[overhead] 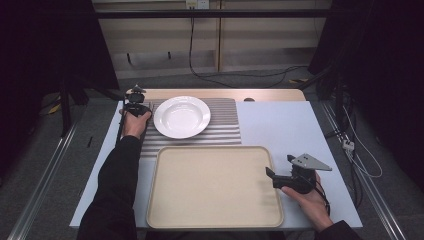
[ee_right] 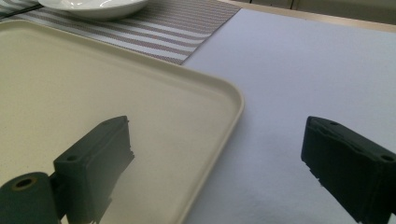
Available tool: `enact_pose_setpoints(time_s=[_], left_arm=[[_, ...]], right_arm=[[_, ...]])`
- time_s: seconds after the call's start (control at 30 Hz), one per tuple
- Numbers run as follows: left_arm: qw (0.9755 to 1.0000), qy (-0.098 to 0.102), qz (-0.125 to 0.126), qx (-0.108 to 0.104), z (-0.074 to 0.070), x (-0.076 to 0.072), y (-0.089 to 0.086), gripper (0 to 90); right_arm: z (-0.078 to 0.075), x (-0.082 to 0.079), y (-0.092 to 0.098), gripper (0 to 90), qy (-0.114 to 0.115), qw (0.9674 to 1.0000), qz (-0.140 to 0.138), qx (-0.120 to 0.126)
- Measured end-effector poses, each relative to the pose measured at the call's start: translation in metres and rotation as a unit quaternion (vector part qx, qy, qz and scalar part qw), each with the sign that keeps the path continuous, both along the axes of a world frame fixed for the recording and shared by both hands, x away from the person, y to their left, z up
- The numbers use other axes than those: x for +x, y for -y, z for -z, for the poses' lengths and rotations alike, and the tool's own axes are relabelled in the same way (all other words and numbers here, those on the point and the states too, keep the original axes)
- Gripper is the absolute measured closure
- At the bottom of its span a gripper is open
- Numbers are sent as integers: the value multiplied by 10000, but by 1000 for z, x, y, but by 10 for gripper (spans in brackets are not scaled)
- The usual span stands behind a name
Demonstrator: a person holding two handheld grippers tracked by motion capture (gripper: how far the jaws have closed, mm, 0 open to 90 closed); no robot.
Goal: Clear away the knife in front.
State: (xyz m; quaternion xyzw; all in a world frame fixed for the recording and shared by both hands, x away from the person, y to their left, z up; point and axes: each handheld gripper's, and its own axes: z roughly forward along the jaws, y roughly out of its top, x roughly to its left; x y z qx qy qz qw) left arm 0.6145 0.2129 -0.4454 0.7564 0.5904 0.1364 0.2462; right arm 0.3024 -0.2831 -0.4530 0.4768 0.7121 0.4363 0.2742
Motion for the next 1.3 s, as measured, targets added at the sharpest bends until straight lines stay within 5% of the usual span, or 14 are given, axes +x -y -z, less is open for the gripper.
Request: enact_pose_setpoints(time_s=[0.33,0.57,1.3], left_arm=[[9991,-245,176,301,-4,2,5,789],[9988,-236,212,375,-5,1,7,798],[9989,-218,374,179,-13,-4,4,798]], right_arm=[[0,0,0,87,3,10000,-7,-3],[0,0,0,87,-4,10000,-16,0],[0,0,-1,87,1,10000,-25,-16]])
